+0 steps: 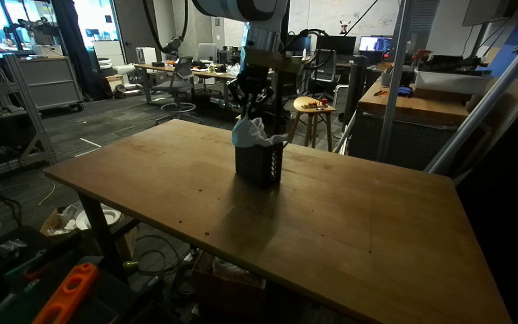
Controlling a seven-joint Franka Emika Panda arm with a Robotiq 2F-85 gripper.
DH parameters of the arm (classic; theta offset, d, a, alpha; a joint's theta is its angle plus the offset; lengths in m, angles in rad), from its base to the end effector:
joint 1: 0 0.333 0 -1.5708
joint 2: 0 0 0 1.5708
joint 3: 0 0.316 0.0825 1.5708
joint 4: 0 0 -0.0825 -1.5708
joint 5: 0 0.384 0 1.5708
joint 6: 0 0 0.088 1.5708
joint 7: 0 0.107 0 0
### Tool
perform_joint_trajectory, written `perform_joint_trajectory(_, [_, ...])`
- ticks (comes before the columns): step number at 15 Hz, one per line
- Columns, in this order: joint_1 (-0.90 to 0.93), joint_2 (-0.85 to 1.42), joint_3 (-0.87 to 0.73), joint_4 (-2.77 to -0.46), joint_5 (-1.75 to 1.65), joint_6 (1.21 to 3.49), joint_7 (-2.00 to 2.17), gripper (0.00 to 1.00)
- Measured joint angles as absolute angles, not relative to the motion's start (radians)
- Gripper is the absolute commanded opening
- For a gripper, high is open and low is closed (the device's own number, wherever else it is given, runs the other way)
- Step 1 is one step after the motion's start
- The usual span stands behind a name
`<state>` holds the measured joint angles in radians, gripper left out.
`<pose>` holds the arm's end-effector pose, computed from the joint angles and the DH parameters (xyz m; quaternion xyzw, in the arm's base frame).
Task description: Put the towel in the box
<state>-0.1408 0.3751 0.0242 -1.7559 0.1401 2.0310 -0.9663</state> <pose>0.6353 -0.0676 0.3480 -0.9218 -0.3788 0.0090 0.0819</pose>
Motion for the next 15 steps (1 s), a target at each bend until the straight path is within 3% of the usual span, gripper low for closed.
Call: perform_joint_trajectory(15, [-0.137,0.419,0.016,-1.750,0.108,2.071,-0.860,0.04])
